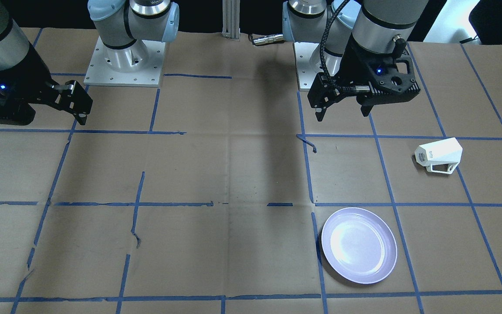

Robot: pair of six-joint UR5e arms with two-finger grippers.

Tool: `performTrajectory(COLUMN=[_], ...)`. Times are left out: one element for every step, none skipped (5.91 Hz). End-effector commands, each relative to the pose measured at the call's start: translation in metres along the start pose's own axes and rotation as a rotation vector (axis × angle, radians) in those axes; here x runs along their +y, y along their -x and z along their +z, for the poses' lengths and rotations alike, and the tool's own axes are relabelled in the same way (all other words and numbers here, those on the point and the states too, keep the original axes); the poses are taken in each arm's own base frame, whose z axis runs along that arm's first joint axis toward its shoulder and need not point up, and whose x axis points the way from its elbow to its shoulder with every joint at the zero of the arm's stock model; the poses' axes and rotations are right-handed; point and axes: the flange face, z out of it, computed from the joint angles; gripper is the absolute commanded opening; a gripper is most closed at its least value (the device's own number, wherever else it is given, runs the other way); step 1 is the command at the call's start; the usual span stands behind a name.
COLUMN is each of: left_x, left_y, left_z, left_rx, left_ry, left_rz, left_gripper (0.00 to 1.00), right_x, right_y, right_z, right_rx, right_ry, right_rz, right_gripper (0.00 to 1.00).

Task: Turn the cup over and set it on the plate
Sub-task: 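Move the left gripper from above the plate toward the white mug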

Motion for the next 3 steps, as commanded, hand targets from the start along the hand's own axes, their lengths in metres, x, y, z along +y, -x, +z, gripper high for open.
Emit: performTrajectory(left_x=[0.007, 0.003, -0.006], left_y=[0.025, 0.068, 0.126], left_z=[-0.003, -0.01, -0.012], left_rx=[-0.046, -0.132, -0.126], left_ry=[0.012, 0.032, 0.064], left_rz=[0.059, 0.107, 0.13], left_gripper=[0.99, 0.99, 0.99], right_x=[0.0, 0.0, 0.0], right_y=[0.0, 0.0, 0.0], right_z=[0.0, 0.0, 0.0], right_rx=[0.0, 0.0, 0.0], right_ry=[0.0, 0.0, 0.0], right_rz=[0.0, 0.0, 0.0], right_gripper=[1.0, 1.0, 1.0])
